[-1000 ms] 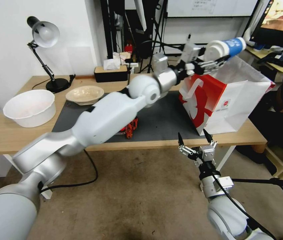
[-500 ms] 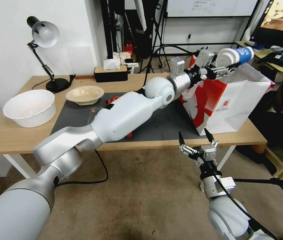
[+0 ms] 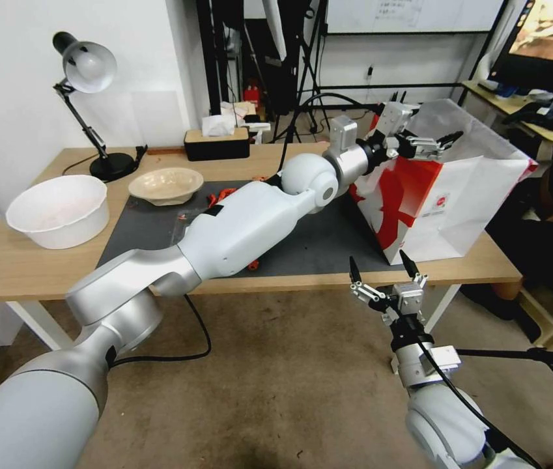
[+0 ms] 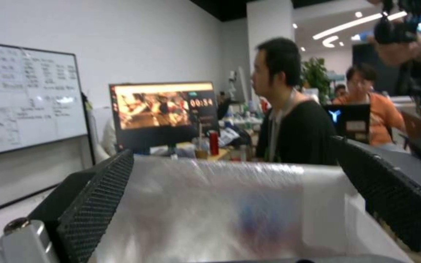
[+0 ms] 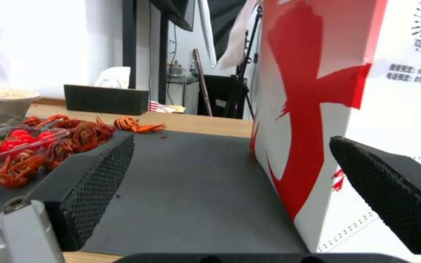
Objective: Pick up the trash from the table and place it into the takeout bag.
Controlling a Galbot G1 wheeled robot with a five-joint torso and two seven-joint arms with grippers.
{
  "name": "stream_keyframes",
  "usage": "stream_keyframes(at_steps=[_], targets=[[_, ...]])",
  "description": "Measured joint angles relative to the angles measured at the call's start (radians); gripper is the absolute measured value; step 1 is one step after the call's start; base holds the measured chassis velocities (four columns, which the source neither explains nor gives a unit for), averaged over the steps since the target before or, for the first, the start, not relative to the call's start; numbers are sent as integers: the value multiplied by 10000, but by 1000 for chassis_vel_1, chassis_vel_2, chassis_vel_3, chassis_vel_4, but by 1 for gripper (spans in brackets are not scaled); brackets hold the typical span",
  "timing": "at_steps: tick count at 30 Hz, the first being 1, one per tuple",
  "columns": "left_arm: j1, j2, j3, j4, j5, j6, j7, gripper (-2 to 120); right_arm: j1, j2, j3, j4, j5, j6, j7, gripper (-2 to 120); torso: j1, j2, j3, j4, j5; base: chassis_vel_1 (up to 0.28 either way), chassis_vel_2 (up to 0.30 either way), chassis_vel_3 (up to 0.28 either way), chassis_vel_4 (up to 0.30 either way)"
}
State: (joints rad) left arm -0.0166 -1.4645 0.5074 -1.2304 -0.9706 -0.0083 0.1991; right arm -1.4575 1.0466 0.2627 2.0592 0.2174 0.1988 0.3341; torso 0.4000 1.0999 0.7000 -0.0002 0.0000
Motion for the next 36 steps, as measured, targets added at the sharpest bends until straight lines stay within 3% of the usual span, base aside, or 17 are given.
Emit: stream_keyframes(at_steps=[7, 10, 11, 12, 17, 28, 36], targets=[[233, 743, -908, -880, -176, 168, -804, 100, -9, -40, 22, 14, 0, 0, 9, 100, 0, 0, 0, 0, -1, 0, 0, 0, 0], [727, 1628, -1540, -1711, -275, 363, -1337, 100, 61, -73, 13, -26, 5, -1, 12, 100, 0, 0, 0, 3, -4, 0, 0, 0, 0], [727, 1628, -1540, -1711, -275, 363, -1337, 100, 61, -73, 13, -26, 5, -1, 12, 100, 0, 0, 0, 3, -4, 0, 0, 0, 0], [1026, 2121, -1824, -2125, -302, 427, -1464, 100, 100, -82, -9, -41, 10, -13, 12, 100, 0, 1, -1, 4, -4, 0, 0, 0, 0], [1972, 3425, -2522, -3038, -301, 503, -1536, 100, 160, -102, -85, -70, 19, -61, 11, 100, 0, 1, -1, 6, -6, 0, 0, 0, 0], [4069, 5137, -4088, -4790, -81, 610, -1744, 100, 173, -207, -119, -130, 28, -63, 1, 100, 0, 1, -1, -1, -2, 0, 0, 0, 0], [6977, 6639, -6331, -6186, 554, 453, -1790, 100, 287, -194, -267, -249, 28, -47, -33, 100, -2, 2, -2, 5, -8, 0, 0, 0, 0]])
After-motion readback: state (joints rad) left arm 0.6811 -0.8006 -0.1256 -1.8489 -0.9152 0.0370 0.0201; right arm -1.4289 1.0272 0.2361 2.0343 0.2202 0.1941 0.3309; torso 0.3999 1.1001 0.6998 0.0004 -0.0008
